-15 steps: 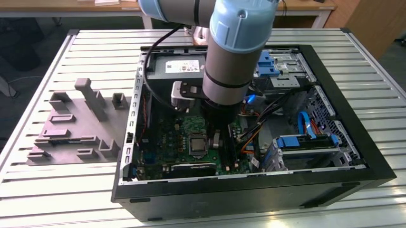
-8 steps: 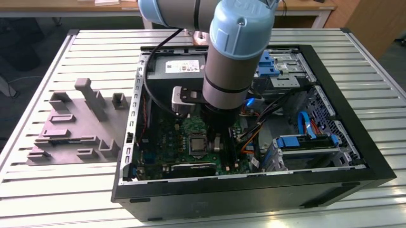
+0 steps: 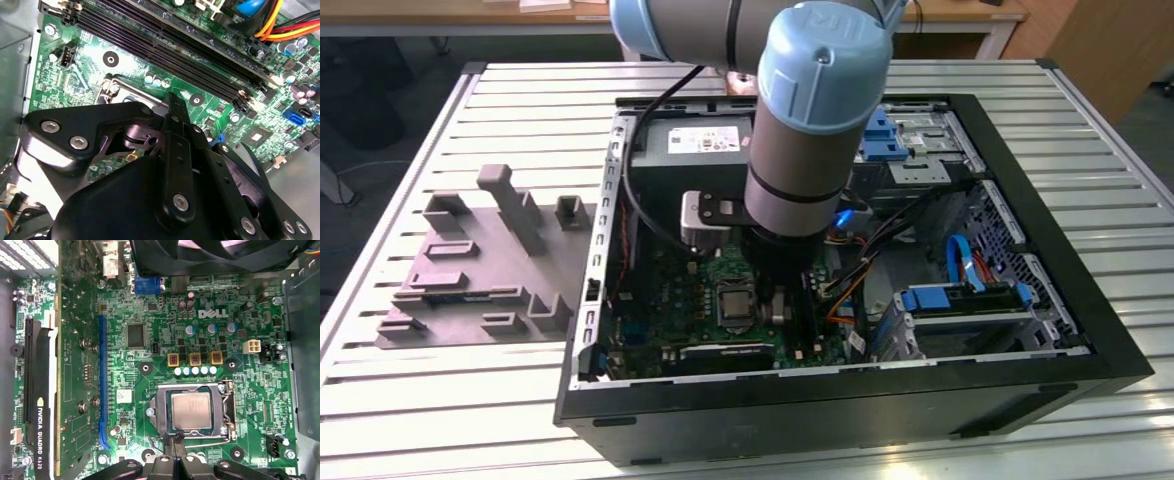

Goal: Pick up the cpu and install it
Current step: 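Install the first cpu locking lever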

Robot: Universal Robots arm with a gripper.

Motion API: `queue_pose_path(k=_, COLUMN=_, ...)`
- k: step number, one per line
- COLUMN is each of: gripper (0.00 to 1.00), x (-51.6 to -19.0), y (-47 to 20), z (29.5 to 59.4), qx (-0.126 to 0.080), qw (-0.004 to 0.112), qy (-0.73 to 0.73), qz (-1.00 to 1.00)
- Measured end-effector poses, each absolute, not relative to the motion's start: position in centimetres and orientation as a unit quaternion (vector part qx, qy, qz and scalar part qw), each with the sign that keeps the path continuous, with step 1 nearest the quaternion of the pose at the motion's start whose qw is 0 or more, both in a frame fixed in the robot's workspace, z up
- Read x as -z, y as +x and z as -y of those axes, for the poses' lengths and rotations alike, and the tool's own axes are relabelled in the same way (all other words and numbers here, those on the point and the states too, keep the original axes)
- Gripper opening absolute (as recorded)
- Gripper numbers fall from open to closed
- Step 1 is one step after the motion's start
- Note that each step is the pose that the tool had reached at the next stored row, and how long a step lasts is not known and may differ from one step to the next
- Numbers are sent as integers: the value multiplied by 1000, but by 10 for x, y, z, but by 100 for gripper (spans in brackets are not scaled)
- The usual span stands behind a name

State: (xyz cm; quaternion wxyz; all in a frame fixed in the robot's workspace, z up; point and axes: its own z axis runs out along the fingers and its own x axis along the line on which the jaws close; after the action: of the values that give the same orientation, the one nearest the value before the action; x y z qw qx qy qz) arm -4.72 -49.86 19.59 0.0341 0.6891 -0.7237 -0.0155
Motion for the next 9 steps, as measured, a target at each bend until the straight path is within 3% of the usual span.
queue_pose_path(k=9, gripper=11, x=-190, y=-47, z=499, qx=12, qw=31, qy=695, qz=718)
